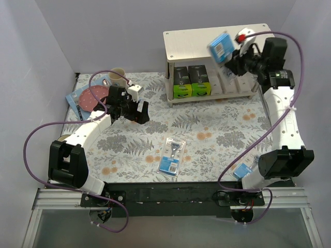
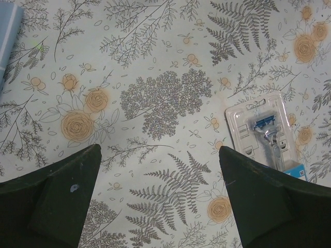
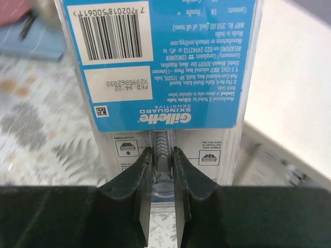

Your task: Place and organize the shaving razors onto the shelf

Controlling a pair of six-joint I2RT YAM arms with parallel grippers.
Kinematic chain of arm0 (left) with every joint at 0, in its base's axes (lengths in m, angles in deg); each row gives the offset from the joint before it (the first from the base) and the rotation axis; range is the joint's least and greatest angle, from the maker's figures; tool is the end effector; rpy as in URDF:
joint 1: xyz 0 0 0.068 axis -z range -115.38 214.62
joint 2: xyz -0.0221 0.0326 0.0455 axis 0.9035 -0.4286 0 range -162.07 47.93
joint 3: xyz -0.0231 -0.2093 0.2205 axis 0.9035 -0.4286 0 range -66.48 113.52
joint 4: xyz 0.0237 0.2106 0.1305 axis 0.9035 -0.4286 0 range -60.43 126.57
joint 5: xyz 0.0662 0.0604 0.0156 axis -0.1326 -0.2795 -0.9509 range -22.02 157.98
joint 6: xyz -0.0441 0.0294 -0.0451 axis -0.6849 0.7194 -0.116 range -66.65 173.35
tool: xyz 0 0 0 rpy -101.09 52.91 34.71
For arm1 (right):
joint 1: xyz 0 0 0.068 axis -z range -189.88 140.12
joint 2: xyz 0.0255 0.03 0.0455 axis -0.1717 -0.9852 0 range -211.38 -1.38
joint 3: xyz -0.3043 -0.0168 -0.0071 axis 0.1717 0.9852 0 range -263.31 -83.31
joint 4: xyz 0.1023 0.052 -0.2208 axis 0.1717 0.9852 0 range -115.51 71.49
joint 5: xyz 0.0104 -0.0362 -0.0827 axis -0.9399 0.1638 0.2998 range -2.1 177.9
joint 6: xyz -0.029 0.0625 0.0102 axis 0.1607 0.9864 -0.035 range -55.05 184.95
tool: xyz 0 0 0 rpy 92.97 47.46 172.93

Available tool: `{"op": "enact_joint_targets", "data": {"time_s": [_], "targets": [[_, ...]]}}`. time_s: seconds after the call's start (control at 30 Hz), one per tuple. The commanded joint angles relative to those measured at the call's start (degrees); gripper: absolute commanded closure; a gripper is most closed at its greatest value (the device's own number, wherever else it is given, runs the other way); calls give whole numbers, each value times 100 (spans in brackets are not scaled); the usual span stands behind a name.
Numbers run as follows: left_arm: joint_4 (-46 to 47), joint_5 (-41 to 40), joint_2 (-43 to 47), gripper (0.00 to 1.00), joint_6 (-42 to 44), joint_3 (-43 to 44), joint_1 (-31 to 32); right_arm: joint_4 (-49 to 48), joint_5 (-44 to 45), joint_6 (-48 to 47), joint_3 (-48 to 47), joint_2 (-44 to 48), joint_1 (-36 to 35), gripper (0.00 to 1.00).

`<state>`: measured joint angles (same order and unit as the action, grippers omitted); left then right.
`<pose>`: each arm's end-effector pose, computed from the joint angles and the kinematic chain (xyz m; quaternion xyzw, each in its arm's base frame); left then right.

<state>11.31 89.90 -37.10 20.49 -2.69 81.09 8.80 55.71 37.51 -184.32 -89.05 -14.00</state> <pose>0.2998 -0.1106 0.2896 -0.0603 0.9126 -0.3122 0.2569 0.3301 0.0541 0.4783 -0.3664 0.7192 0.1136 0.5793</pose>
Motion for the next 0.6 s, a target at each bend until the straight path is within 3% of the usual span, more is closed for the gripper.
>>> {"op": "enact_joint_targets", "data": {"time_s": [0.0, 0.03, 0.17, 0.57], "targets": [[73, 76, 119, 2, -45, 64, 23, -1375, 1272, 2328, -926, -537, 649, 99], [91, 85, 153, 2, -54, 55, 32, -1322, 1380, 2505, -1477, -696, 754, 99], [108, 68, 215, 2, -62, -42, 32, -1189, 1741, 3059, -2228, -1443, 1281, 99], [100, 68, 180, 2, -62, -121, 41, -1681, 2243, 3263, -2572, -2305, 1405, 99]]}}
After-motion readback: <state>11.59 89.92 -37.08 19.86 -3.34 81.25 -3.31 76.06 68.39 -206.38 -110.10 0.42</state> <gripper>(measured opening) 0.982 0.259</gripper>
